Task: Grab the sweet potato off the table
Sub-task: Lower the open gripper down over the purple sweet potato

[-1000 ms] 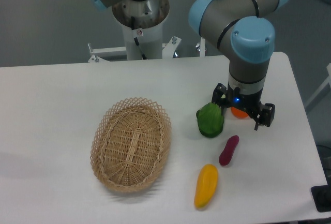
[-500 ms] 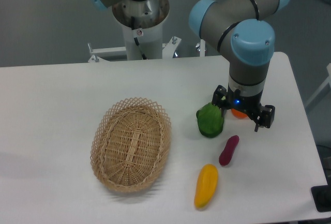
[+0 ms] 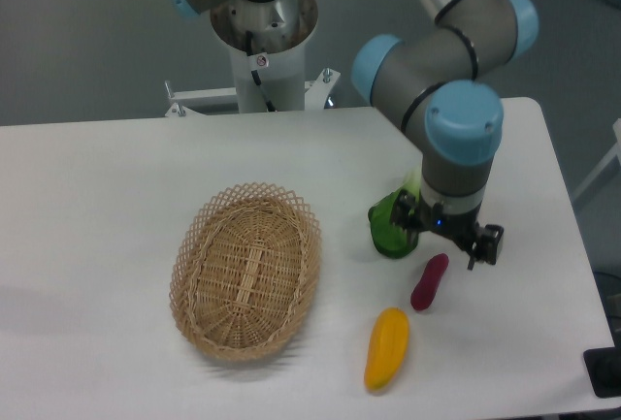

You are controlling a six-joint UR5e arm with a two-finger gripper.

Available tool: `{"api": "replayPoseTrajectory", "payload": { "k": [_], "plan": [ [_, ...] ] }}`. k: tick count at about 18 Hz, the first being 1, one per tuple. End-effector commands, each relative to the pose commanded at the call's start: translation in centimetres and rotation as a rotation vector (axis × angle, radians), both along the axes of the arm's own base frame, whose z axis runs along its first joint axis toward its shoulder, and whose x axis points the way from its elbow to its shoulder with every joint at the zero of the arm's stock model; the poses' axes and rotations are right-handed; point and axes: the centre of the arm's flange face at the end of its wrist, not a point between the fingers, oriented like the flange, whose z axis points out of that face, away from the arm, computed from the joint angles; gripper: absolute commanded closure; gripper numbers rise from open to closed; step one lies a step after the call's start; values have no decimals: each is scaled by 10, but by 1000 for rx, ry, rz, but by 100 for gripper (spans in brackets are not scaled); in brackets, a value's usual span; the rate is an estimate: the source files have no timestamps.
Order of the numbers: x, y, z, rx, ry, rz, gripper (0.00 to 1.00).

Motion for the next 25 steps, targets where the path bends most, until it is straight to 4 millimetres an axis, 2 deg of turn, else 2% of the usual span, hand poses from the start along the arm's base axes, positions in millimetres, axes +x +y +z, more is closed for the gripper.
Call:
{"api": "replayPoseTrajectory", "payload": {
  "k": [8,17,23,25],
  "plan": [
    [-10,1,-65,13,50,3,0],
    [-3,-11,-99,-69,42,3,0],
    [-3,-13,-105,-67,57,10,0],
    [-2,-13,-108,-69,54,11,7]
  ]
}}
